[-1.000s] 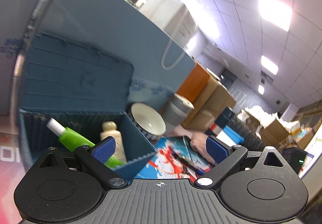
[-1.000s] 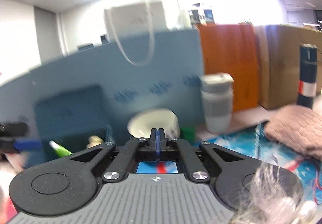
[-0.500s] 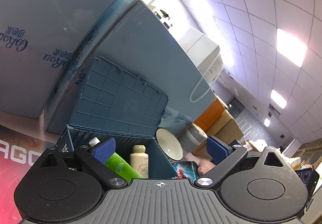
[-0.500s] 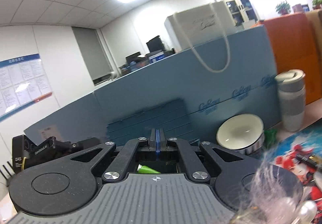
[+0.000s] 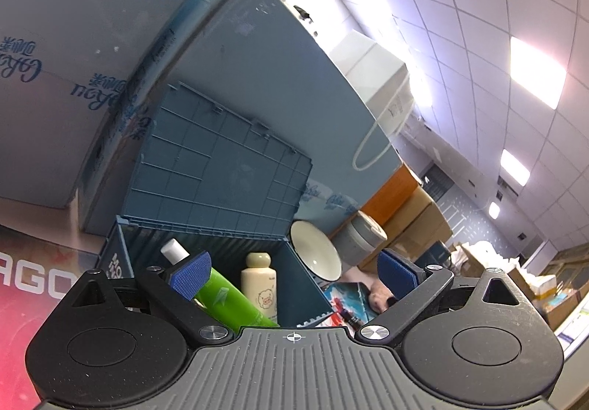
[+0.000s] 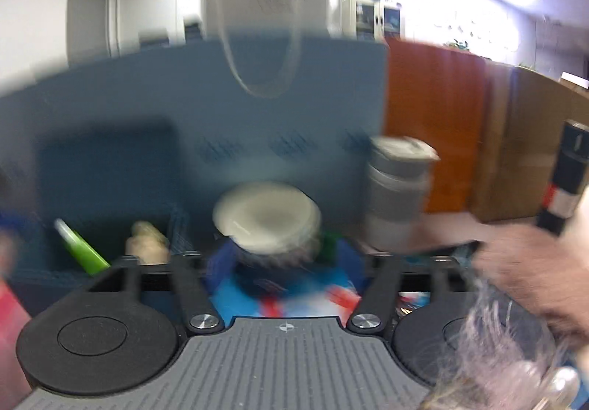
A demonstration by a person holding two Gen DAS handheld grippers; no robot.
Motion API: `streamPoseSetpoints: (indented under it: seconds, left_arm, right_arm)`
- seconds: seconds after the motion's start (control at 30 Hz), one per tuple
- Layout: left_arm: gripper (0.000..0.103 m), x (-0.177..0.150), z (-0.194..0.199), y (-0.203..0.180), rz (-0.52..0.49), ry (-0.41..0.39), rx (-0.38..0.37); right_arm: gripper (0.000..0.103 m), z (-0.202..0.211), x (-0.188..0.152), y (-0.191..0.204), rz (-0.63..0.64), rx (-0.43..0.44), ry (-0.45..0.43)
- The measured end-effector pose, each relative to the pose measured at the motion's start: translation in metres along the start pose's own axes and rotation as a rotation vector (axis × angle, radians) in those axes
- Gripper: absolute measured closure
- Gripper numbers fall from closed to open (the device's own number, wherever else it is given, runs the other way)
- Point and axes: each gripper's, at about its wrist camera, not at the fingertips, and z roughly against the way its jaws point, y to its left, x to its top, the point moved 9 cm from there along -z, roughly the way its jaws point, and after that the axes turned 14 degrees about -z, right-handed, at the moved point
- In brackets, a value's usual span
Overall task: Organize rigid objects
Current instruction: 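Return the right tool to the mat and grasp the black marker, then carry the black marker into the blue box and open the right tool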
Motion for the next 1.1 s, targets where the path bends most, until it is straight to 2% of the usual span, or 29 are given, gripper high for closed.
streamPoseSetpoints:
  seconds: [0.07, 0.2, 0.3, 0.37, 0.47, 0.57, 0.6, 0.63, 0.73, 0.9, 1.03, 1.1]
  left_arm:
    - [0.005, -0.002, -0.001, -0.002, -0.012, 0.006, -0.001]
    - [0.005, -0.004, -0.006, -0.005, -0.028, 0.018, 0.000]
    - [0.005, -0.007, -0.012, -0.007, -0.036, 0.030, 0.010]
    - [0.005, -0.008, -0.014, -0.008, -0.049, 0.036, 0.020]
    - [0.005, -0.010, -0.017, -0.009, -0.062, 0.043, 0.025]
    - [0.005, -0.010, -0.018, -0.010, -0.074, 0.047, 0.036]
    - [0.005, -0.010, -0.018, -0.010, -0.076, 0.047, 0.035]
    - [0.005, -0.010, -0.019, -0.010, -0.076, 0.046, 0.033]
    - [0.005, -0.010, -0.020, -0.011, -0.079, 0.047, 0.029]
    - [0.005, -0.009, -0.018, -0.009, -0.068, 0.038, 0.020]
    - [0.005, -0.005, -0.012, -0.012, -0.071, 0.021, 0.004]
    - [0.005, -0.004, -0.009, -0.012, -0.067, 0.014, -0.001]
  right_arm:
    - [0.019, -0.015, -0.010, -0.023, 0.049, -0.069, 0.047]
    - [0.021, -0.038, -0.028, -0.053, 0.228, -0.092, 0.069]
    - [0.034, -0.055, -0.037, -0.059, 0.367, -0.081, 0.114]
    - [0.055, -0.069, -0.039, -0.060, 0.391, -0.050, 0.161]
    - [0.061, -0.091, -0.038, -0.065, 0.344, -0.024, 0.205]
    - [0.078, -0.110, -0.041, -0.072, 0.270, 0.003, 0.275]
    - [0.079, -0.114, -0.038, -0.073, 0.236, 0.018, 0.276]
    - [0.084, -0.117, -0.036, -0.077, 0.188, 0.028, 0.289]
    - [0.088, -0.122, -0.033, -0.091, 0.066, 0.031, 0.292]
    - [0.091, -0.112, -0.037, -0.089, 0.011, 0.007, 0.217]
    - [0.091, -0.080, -0.028, -0.072, -0.092, 0.049, 0.068]
    - [0.091, -0.059, -0.028, -0.062, -0.144, 0.039, 0.008]
